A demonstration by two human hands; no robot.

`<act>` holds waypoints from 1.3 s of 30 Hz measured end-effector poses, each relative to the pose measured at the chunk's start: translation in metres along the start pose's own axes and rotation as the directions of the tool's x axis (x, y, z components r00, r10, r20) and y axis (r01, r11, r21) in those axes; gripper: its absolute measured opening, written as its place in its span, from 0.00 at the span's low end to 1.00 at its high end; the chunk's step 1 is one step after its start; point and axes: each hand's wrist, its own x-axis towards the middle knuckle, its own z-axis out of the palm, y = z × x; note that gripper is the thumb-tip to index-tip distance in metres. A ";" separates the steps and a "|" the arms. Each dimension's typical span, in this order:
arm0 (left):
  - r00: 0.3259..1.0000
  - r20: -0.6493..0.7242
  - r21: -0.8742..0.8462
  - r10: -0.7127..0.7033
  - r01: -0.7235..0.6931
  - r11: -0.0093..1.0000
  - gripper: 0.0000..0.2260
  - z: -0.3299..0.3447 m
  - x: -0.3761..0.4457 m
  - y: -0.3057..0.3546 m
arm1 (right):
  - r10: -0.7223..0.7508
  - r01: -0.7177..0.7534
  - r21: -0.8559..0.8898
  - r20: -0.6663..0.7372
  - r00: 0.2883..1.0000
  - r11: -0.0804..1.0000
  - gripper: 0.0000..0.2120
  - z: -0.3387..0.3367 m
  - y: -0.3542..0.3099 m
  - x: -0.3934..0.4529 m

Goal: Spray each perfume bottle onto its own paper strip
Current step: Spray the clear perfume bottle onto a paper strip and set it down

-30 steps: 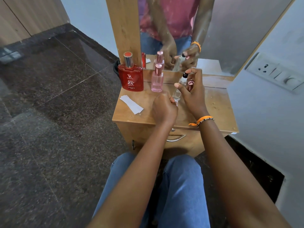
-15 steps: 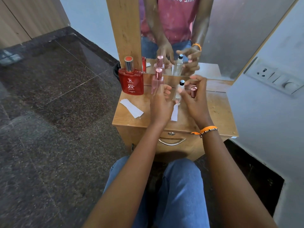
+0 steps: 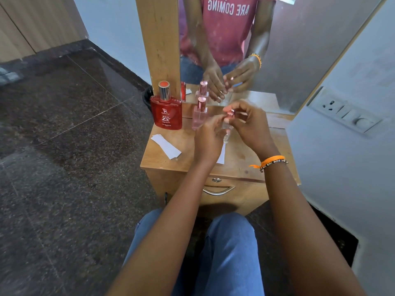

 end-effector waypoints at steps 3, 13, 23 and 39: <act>1.000 -0.002 0.047 -0.009 0.009 0.999 0.16 -0.001 0.004 -0.003 | -0.004 0.008 -0.149 0.025 1.000 0.989 0.16 -0.009 0.002 0.002; 1.000 0.015 0.073 0.002 -0.003 0.997 0.14 -0.002 0.007 -0.007 | 0.011 0.035 -0.664 0.066 0.998 0.747 0.12 -0.012 -0.016 0.018; 1.000 0.020 0.070 -0.006 0.004 0.998 0.17 -0.001 0.008 -0.011 | -0.020 0.083 -0.588 0.113 0.993 0.805 0.03 -0.012 -0.024 0.012; 0.999 0.027 0.068 -0.034 0.032 0.997 0.17 -0.003 0.007 -0.007 | 0.043 -0.019 -0.515 0.034 0.998 0.857 0.04 -0.013 -0.021 0.013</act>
